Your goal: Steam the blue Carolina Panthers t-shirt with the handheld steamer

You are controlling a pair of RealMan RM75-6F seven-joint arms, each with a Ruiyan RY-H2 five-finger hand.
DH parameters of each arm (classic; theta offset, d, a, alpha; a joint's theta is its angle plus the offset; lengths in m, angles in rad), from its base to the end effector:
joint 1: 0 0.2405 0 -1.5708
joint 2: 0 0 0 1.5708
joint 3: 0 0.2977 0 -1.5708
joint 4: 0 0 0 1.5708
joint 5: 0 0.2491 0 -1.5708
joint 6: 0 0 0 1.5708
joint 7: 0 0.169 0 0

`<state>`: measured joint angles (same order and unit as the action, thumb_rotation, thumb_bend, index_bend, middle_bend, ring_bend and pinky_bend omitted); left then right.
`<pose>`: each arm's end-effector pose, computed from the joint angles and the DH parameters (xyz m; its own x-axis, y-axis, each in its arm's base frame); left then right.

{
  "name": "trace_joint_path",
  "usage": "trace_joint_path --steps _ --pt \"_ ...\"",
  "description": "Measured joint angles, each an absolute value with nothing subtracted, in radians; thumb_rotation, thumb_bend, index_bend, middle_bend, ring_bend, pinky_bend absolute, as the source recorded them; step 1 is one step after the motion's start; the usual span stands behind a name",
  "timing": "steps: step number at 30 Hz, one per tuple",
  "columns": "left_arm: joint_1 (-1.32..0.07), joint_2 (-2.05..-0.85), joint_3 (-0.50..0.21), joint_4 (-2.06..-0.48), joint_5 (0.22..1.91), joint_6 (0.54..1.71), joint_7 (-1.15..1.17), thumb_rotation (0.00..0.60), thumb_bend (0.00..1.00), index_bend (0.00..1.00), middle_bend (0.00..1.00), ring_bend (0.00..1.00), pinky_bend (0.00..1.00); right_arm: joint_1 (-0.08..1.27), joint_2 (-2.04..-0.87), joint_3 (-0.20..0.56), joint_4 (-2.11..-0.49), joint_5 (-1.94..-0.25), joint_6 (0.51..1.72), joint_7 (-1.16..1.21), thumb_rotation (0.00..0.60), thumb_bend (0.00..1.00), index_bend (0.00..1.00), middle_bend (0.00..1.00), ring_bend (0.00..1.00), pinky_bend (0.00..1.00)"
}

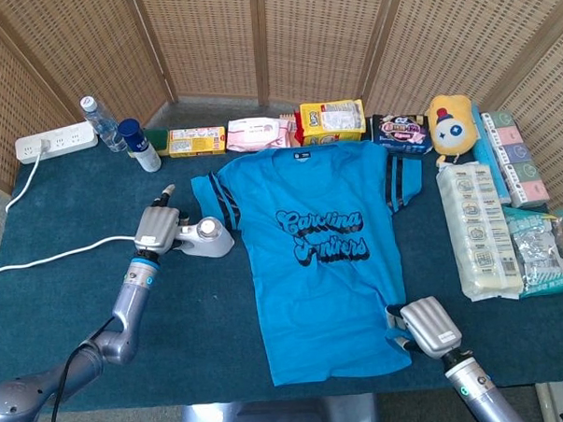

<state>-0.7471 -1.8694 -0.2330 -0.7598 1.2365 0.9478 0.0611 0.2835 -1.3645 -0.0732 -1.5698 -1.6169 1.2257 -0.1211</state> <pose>-0.2521 0.4705 -0.0941 0.4559 0.1278 0.8808 0.8819 -0.1986 -0.4276 -0.2975 -0.2284 -0.0103 0.4184 -0.2919 0.8601 -0.8822 -0.3557 0.3085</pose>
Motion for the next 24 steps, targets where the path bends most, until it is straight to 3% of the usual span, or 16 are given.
trace_joint_path --steps 6,11,19,24 --pt "-0.745 -1.866 -0.234 -0.760 1.232 0.943 0.069 0.600 0.14 0.00 0.03 0.00 0.22 0.284 -1.366 -0.075 -1.565 -1.618 1.223 -0.118 0.600 0.39 0.53 0.59 0.64 0.73" --pt "-0.745 -1.865 -0.235 -0.763 1.225 0.937 0.084 0.600 0.13 0.00 0.01 0.00 0.21 0.283 -1.365 -0.075 -1.565 -1.611 1.219 -0.131 0.600 0.29 0.40 0.49 0.53 0.64" --pt "-0.746 -1.862 -0.239 -0.772 1.223 0.943 0.095 0.600 0.13 0.00 0.00 0.00 0.20 0.285 -1.347 -0.076 -1.581 -1.599 1.207 -0.135 0.600 0.20 0.17 0.25 0.25 0.31" --pt "-0.746 -1.858 -0.237 -0.777 1.222 0.942 0.108 0.600 0.11 0.00 0.00 0.00 0.20 0.284 -1.342 -0.070 -1.584 -1.601 1.219 -0.128 0.600 0.18 0.07 0.19 0.17 0.24"
